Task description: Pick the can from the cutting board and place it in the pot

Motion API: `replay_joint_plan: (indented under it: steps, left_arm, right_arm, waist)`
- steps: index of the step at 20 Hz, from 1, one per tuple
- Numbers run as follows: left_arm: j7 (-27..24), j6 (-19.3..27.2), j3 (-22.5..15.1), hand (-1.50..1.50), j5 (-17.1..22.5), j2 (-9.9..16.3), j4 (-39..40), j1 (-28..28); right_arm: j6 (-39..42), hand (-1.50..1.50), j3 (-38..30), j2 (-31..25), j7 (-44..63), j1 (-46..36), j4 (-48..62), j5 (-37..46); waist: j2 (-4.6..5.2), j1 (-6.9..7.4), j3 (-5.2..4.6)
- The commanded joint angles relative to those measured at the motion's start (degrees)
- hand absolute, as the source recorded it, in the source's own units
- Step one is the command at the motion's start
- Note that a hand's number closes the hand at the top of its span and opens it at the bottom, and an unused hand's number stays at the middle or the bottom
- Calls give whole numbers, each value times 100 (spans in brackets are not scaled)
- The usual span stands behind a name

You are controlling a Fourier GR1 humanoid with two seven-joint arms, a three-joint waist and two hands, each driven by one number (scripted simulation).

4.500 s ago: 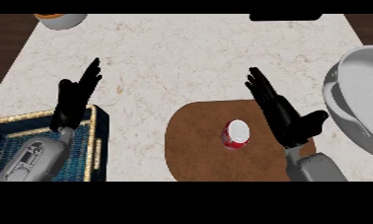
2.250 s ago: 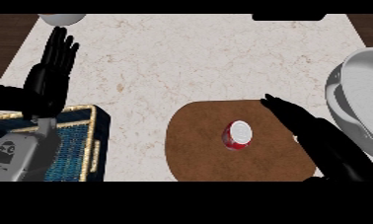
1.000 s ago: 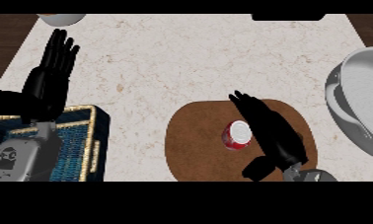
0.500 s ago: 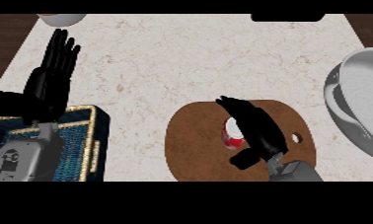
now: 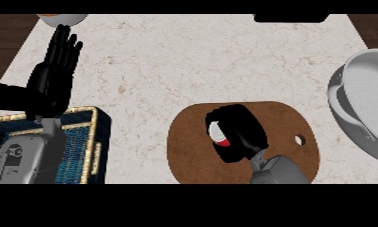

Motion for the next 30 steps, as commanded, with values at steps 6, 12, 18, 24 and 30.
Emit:
replay_joint_plan:
  steps: [6,12,18,24,30]
  left_arm:
    - [104,-142,181,0,71,40,-52,25]
    - [-57,-224,147,0,40,59,-6,38]
    - [3,-251,-20,0,15,-18,-98,-74]
    - [5,-292,-140,0,23,-115,-67,-202]
    - [54,-200,-157,0,-41,-161,-1,-333]
  right_arm:
    - [-404,150,292,144,686,427,-654,1082]
    - [-476,150,-1668,408,2159,-745,83,1154]
    - [-1003,150,-3021,157,3996,-1853,757,1885]
    - [-1215,150,-3589,-493,5760,-3193,1704,3283]
    - [-1537,150,-3708,-769,6737,-3868,2606,4756]
  waist:
    - [45,-24,31]
    - [174,145,24]
    - [294,399,12]
    - [277,589,4]
    - [227,510,21]
